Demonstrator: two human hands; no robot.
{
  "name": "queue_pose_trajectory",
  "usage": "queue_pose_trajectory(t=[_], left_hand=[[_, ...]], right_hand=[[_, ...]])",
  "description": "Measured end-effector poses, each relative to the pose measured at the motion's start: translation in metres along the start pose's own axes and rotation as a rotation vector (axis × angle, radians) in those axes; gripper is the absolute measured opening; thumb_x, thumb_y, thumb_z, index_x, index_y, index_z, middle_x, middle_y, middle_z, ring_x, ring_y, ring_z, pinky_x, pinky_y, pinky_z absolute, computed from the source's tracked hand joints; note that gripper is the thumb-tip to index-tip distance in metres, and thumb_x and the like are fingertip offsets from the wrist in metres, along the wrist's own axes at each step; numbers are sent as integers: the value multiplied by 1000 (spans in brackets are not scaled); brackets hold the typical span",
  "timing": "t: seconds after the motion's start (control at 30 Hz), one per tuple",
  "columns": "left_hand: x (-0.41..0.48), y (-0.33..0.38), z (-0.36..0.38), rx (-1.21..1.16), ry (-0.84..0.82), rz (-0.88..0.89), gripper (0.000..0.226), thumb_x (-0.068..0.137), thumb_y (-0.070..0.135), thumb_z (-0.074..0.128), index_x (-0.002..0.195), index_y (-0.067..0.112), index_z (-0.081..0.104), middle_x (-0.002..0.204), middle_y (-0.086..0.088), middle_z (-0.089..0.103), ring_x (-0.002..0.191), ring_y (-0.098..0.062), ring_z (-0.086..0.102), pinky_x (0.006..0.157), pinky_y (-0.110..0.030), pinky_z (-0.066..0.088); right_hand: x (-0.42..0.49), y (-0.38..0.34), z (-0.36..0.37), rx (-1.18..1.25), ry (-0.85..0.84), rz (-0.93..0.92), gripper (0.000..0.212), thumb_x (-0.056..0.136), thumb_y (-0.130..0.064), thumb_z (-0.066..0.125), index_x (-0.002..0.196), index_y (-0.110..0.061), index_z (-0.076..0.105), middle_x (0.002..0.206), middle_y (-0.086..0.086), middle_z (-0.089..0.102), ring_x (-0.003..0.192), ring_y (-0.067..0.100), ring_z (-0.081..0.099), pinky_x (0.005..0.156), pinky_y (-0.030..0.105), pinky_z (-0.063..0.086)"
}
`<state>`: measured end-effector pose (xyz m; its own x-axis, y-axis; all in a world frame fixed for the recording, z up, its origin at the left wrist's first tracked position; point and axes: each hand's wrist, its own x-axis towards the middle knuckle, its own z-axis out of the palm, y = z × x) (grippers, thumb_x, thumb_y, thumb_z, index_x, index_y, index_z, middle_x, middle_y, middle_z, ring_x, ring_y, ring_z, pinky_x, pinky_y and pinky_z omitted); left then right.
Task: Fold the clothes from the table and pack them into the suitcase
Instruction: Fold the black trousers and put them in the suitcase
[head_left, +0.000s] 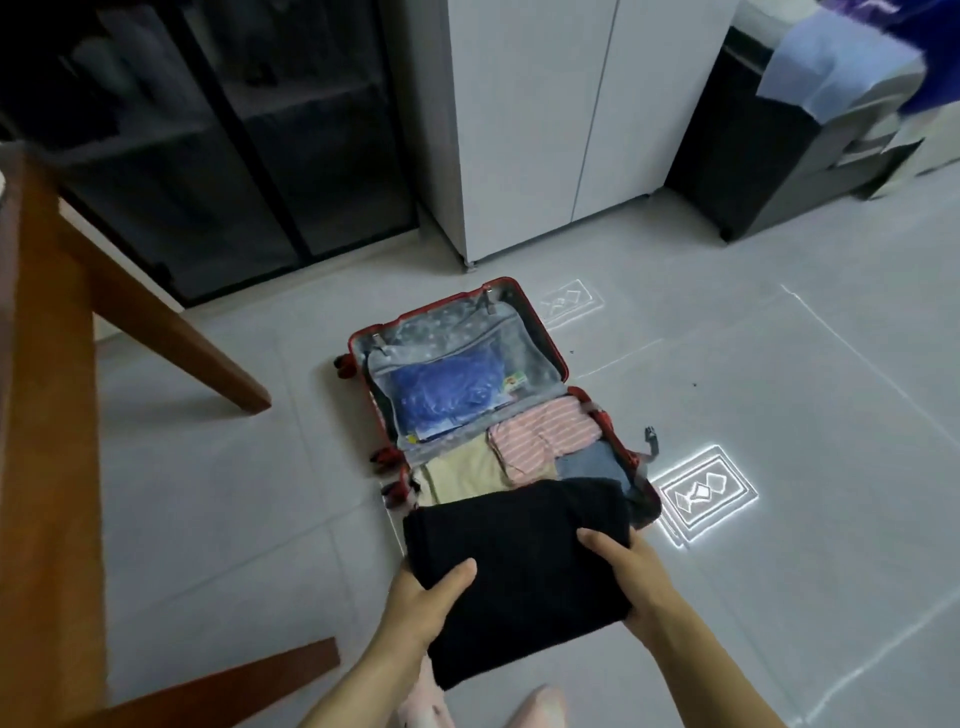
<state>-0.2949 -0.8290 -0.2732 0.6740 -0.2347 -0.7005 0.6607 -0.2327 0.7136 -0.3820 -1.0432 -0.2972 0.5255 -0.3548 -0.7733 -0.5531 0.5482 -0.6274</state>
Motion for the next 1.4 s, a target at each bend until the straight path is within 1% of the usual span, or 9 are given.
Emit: queue_pose_trajectory(t=[0.17, 0.3, 0.47, 0.63, 0.8, 1.0, 1.1, 1.23, 1.4], left_hand=[[94, -92, 56, 83, 43, -79, 37, 70, 34, 80, 99, 27, 59, 101, 3, 67, 95, -17, 64, 88, -35, 53], [166, -163, 106, 76, 2, -240, 29, 80, 27, 75, 102, 14, 62, 88, 4, 64, 82, -16, 62, 73, -25, 50], [241, -226, 137, -11, 0, -387, 30, 81, 33, 74, 100, 17, 58, 99, -6, 68, 88, -23, 66, 71, -33, 56], [321, -248, 120, 8, 133, -189, 27, 80, 25, 75, 102, 16, 61, 96, 0, 67, 86, -18, 63, 76, -28, 49], [379, -263, 57, -16, 268, -19, 38, 77, 28, 78, 111, 16, 63, 104, -2, 69, 95, -19, 65, 88, -37, 53], [398, -292, 15, -83, 297, -28, 36, 83, 31, 71, 114, 21, 56, 103, 3, 63, 88, -11, 60, 63, -18, 46], [399, -303, 31, -75, 272, -46, 41, 82, 34, 72, 117, 16, 59, 110, 0, 64, 96, -17, 61, 71, -22, 49], [389, -301, 93, -64, 125, -68, 28, 83, 34, 71, 106, 19, 64, 101, 4, 68, 92, -13, 64, 71, -22, 52], [380, -320, 191, 72, -22, -104, 60, 66, 54, 73, 114, 20, 60, 108, 3, 68, 101, -16, 64, 93, -34, 51]], right_hand=[[105, 47, -48, -202, 170, -33, 45, 79, -13, 74, 119, -12, 51, 104, 11, 66, 90, 29, 67, 82, 45, 56], [194, 86, -91, -445, 300, -16, 39, 76, -10, 73, 109, -11, 52, 95, 10, 63, 86, 27, 62, 82, 41, 52], [286, 119, -121, -641, 356, -59, 46, 72, -15, 77, 113, -5, 58, 100, 11, 64, 89, 28, 61, 83, 37, 50], [356, 133, -90, -540, 260, -158, 45, 78, -11, 74, 118, -8, 53, 105, 10, 60, 100, 28, 59, 90, 40, 48], [417, 149, -21, -508, 103, -304, 32, 78, 0, 73, 101, -10, 54, 97, 8, 62, 90, 20, 58, 75, 21, 41], [445, 179, 17, -534, -45, -230, 28, 77, -6, 75, 91, -20, 55, 88, -2, 62, 79, 9, 58, 75, 26, 45], [445, 171, -4, -594, -28, -203, 33, 76, -7, 76, 102, -11, 56, 95, 6, 65, 82, 16, 61, 73, 24, 46], [433, 139, -72, -675, 54, -153, 23, 77, -5, 75, 92, -11, 58, 88, 9, 65, 75, 17, 60, 76, 30, 46], [422, 123, -163, -817, 238, -32, 27, 76, -11, 76, 97, -8, 59, 83, 9, 63, 76, 22, 59, 71, 32, 46]])
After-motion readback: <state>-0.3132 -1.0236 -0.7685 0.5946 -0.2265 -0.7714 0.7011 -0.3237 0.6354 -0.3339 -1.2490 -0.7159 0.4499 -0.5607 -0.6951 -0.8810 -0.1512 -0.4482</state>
